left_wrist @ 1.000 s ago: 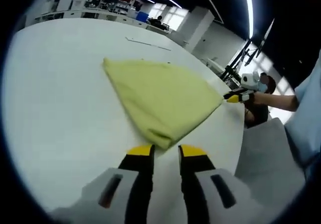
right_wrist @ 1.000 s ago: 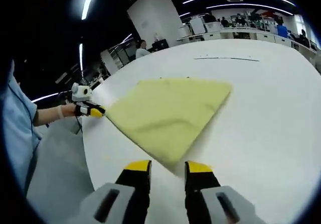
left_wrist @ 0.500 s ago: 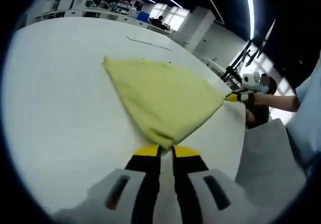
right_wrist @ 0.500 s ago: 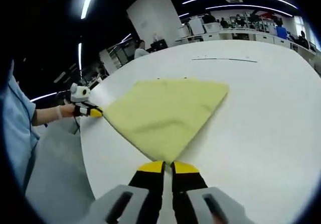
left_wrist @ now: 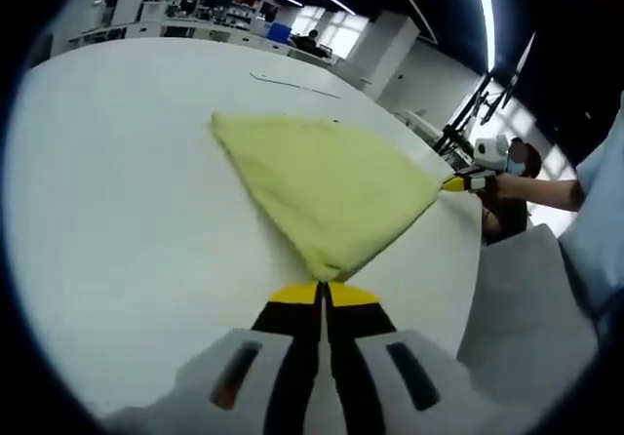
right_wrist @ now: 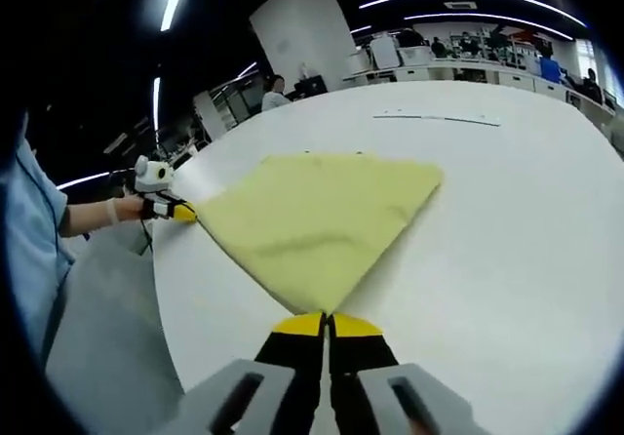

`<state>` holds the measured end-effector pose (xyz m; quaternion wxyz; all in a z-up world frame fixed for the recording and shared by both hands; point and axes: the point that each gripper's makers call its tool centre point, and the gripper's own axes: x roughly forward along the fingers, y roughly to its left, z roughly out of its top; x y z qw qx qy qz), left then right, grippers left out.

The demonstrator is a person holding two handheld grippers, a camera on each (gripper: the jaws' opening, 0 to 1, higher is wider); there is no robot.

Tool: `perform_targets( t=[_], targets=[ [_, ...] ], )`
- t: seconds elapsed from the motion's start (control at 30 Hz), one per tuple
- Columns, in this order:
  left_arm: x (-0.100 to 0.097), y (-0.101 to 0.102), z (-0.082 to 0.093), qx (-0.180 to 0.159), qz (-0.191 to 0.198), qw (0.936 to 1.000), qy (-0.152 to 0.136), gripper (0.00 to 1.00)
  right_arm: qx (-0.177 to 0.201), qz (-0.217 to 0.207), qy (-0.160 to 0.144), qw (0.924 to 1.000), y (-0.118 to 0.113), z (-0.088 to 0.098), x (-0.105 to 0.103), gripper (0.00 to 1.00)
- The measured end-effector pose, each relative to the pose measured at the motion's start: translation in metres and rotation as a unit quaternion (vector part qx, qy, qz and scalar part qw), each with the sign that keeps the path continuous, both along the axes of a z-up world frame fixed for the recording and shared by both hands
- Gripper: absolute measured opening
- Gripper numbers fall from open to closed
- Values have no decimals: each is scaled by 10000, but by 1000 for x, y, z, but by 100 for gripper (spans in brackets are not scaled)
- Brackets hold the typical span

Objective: Fold the garment on the visible template until the final outline fits inside the template.

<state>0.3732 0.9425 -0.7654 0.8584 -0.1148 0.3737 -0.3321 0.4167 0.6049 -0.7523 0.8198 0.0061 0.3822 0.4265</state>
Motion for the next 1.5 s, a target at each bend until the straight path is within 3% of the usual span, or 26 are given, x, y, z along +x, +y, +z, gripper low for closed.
perform_targets(
  t=[0.27, 0.67, 0.73, 0.77, 0.8, 0.9, 1.0, 1.13, 1.5],
  targets=[
    [-5, 8, 0, 74, 38, 10000, 30, 0, -11, -4, 14, 10000, -1, -2, -1, 0],
    [-8, 1, 2, -9, -37, 10000, -14, 0, -1, -53, 75, 10000, -2, -4, -1, 0],
    [-5, 3, 0, 139, -26, 9999, -76, 11, 11, -63, 87, 9999, -2, -4, -1, 0],
    [1, 1, 6, 44, 24, 9997, -232, 13, 10, -61, 87, 9999, -2, -4, -1, 0],
    [-2, 2, 4, 50, 8, 9999, -88, 13, 10, -63, 87, 9999, -2, -5, 0, 0],
    [-1, -1, 4, 25, -12, 9999, -97, 10, 12, -67, 96, 9999, -2, -5, -1, 0],
    [0, -4, 8, -85, -43, 9999, -129, 0, 12, -73, 105, 9999, -4, -6, -1, 0],
    [-1, -1, 4, 39, -27, 10000, -88, 0, -1, -81, 128, 9999, -8, -9, 0, 0],
    [-17, 1, 2, -48, -61, 10000, 9, 0, 57, -128, 243, 9996, -12, -14, -13, 0]
  ],
)
